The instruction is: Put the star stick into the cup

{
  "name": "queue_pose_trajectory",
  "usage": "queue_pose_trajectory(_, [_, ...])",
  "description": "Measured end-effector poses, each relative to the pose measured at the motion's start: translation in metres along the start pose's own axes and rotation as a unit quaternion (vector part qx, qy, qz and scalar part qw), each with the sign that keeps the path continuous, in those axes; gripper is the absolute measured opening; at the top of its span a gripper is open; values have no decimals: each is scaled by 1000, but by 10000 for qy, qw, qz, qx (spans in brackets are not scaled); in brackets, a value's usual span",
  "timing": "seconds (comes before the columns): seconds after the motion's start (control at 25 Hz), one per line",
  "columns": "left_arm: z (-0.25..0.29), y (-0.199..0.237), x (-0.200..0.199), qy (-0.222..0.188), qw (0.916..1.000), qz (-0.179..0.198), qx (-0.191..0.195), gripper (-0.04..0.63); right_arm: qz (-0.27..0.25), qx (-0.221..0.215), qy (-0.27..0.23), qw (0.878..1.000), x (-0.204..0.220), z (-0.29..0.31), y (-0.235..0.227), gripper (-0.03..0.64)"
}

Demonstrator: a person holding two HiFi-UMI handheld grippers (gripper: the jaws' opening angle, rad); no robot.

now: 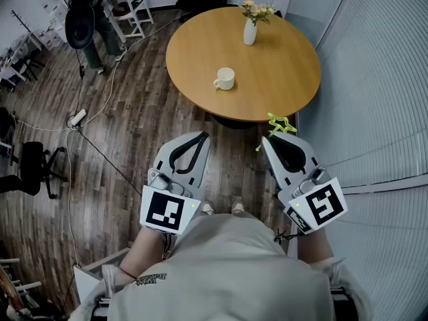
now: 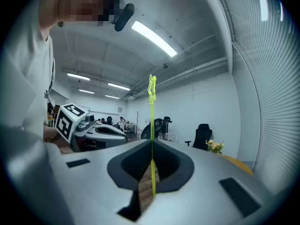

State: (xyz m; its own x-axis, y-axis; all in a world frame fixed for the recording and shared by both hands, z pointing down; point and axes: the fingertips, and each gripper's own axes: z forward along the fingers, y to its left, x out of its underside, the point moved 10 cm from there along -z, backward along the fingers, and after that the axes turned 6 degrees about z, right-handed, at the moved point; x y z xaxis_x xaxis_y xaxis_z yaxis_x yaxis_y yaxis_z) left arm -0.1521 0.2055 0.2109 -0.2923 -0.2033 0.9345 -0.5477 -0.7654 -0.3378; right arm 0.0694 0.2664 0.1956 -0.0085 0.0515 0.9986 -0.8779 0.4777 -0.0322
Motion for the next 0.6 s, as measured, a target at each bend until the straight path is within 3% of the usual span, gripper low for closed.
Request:
queue_pose_trajectory(0.16, [1, -2, -5, -55, 9998, 167, 52, 23, 91, 37, -105, 9999, -1, 0, -2, 31])
queue_pose_trajectory(0.6, [3, -15, -8, 68, 9998, 200, 67, 23, 83, -36, -86, 9999, 0, -12, -6, 31])
